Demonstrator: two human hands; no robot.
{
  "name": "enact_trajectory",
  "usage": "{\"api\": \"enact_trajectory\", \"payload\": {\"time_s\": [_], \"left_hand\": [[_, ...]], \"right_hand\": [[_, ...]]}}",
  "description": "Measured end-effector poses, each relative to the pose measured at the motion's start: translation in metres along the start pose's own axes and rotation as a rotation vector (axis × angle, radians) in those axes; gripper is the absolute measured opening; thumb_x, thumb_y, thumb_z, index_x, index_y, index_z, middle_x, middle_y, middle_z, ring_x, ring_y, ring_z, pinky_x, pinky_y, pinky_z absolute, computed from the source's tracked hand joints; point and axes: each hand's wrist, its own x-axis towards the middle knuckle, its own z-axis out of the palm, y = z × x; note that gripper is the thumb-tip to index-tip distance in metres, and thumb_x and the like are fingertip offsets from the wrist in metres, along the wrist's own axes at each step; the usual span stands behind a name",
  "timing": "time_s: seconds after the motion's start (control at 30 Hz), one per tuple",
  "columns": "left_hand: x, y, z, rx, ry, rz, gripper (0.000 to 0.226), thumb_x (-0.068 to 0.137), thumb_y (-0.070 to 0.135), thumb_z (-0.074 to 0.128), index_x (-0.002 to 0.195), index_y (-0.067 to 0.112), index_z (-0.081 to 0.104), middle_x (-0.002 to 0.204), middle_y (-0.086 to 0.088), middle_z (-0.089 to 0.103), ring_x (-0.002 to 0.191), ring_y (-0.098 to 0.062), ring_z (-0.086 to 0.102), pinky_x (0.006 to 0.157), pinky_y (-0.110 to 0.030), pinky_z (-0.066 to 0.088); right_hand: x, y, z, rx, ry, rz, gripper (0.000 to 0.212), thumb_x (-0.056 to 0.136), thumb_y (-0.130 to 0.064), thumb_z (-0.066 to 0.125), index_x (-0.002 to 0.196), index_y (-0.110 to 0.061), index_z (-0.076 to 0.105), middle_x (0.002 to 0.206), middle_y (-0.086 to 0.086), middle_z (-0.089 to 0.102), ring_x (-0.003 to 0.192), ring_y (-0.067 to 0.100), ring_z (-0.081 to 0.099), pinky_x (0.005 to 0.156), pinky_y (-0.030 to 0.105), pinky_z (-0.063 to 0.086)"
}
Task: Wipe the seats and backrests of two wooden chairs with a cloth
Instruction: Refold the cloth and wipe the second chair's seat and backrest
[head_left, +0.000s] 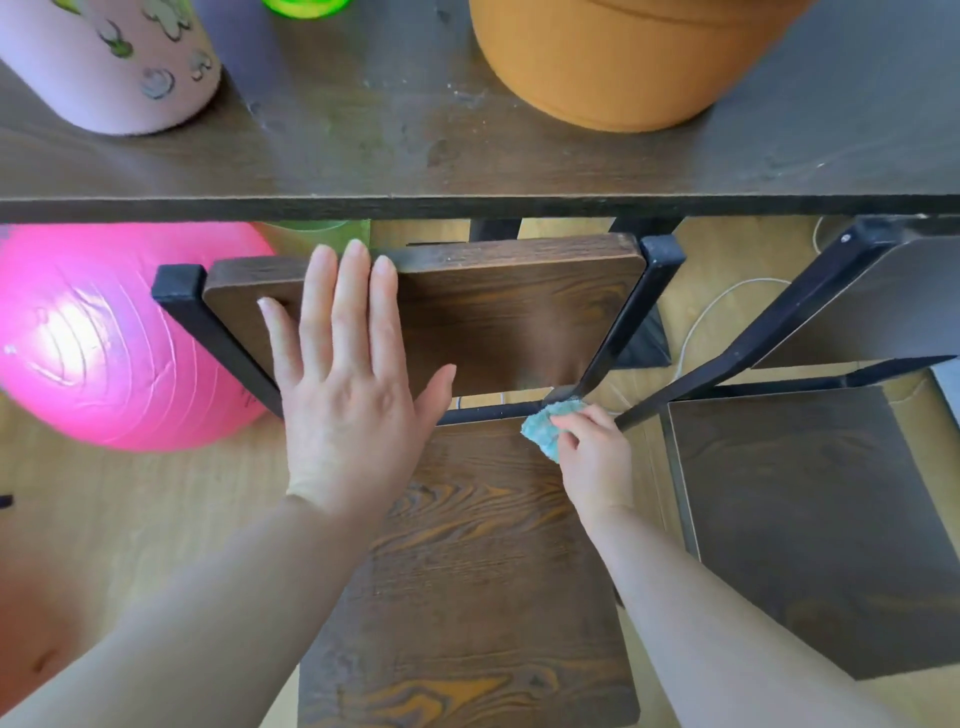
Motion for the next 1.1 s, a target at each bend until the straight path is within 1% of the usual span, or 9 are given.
{"api": "enact_trajectory", "payload": {"time_s": [0.07,0.2,0.4,0.5,0.57,0.73,0.9,1.0,1.1], "left_hand": [[0.0,-0.003,-0.007,-0.014,-0.047,0.014,0.084,0.089,0.047,0.059,0.151,0.003,0.023,0.159,-0.016,0.021,0.149,-0.032,0.011,0.115,-0.062,0.014],[0.002,-0.007,-0.027,-0.037,-0.156,0.031,0.083,0.086,0.039,0.063,0.152,0.007,0.024,0.16,-0.011,0.02,0.15,-0.028,0.01,0.115,-0.06,0.019],[0.006,-0.019,-0.057,-0.051,-0.27,0.104,0.076,0.088,0.031,0.062,0.153,0.012,0.026,0.16,-0.006,0.022,0.149,-0.025,0.015,0.115,-0.056,0.025],[0.002,-0.031,-0.063,-0.02,-0.279,0.126,0.074,0.09,0.031,0.06,0.153,0.013,0.025,0.16,-0.006,0.022,0.149,-0.024,0.015,0.117,-0.055,0.019],[-0.001,-0.038,-0.065,-0.005,-0.286,0.1,0.073,0.091,0.033,0.059,0.152,0.013,0.026,0.16,-0.006,0.023,0.149,-0.024,0.015,0.118,-0.055,0.018],[-0.012,-0.061,-0.069,0.022,-0.307,0.062,0.076,0.092,0.038,0.055,0.154,0.012,0.02,0.162,-0.008,0.016,0.15,-0.025,0.008,0.119,-0.055,0.012],[-0.025,-0.092,-0.07,0.002,-0.319,0.01,0.079,0.088,0.041,0.059,0.153,0.012,0.025,0.16,-0.007,0.022,0.15,-0.025,0.012,0.118,-0.057,0.015],[-0.03,-0.106,-0.07,-0.006,-0.35,0.004,0.078,0.092,0.044,0.052,0.155,0.014,0.018,0.162,-0.006,0.014,0.151,-0.024,0.005,0.119,-0.055,0.013],[-0.029,-0.114,-0.071,-0.029,-0.359,-0.018,0.077,0.095,0.047,0.045,0.156,0.015,0.009,0.163,-0.005,0.005,0.15,-0.024,-0.002,0.121,-0.052,0.009]], "right_hand": [[-0.016,-0.015,-0.026,0.083,0.068,-0.011,0.02,0.088,-0.009,0.068,0.107,-0.015,0.073,0.114,-0.004,0.062,0.102,0.015,0.063,0.077,0.017,0.053],[-0.049,-0.054,-0.088,0.22,0.227,-0.125,0.026,0.08,0.003,0.073,0.1,-0.013,0.074,0.102,-0.003,0.062,0.093,0.011,0.063,0.07,0.024,0.058],[-0.038,-0.121,-0.184,0.194,0.409,-0.139,0.021,0.085,-0.005,0.069,0.105,-0.01,0.072,0.106,0.002,0.061,0.088,0.015,0.062,0.069,0.004,0.041],[-0.009,-0.148,-0.207,0.118,0.474,-0.187,0.022,0.088,-0.007,0.066,0.11,-0.01,0.07,0.11,0.005,0.06,0.093,0.016,0.061,0.072,0.018,0.05],[0.01,-0.162,-0.21,0.046,0.469,-0.185,0.024,0.09,-0.01,0.064,0.114,-0.011,0.068,0.112,0.006,0.059,0.095,0.018,0.061,0.074,0.027,0.054],[0.035,-0.186,-0.191,-0.084,0.363,-0.066,0.027,0.094,-0.015,0.06,0.119,-0.007,0.066,0.115,0.01,0.056,0.096,0.022,0.061,0.074,0.024,0.046],[0.043,-0.203,-0.176,-0.174,0.292,0.02,0.028,0.096,-0.02,0.055,0.112,-0.002,0.067,0.109,0.014,0.055,0.075,0.018,0.047,0.067,0.024,0.036],[0.035,-0.214,-0.168,-0.217,0.268,0.017,0.03,0.096,-0.023,0.057,0.115,-0.003,0.067,0.109,0.013,0.055,0.076,0.017,0.046,0.067,0.024,0.038],[0.026,-0.231,-0.158,-0.229,0.241,-0.021,0.03,0.094,-0.02,0.06,0.119,-0.006,0.067,0.112,0.012,0.055,0.086,0.021,0.056,0.072,0.027,0.045]]}}
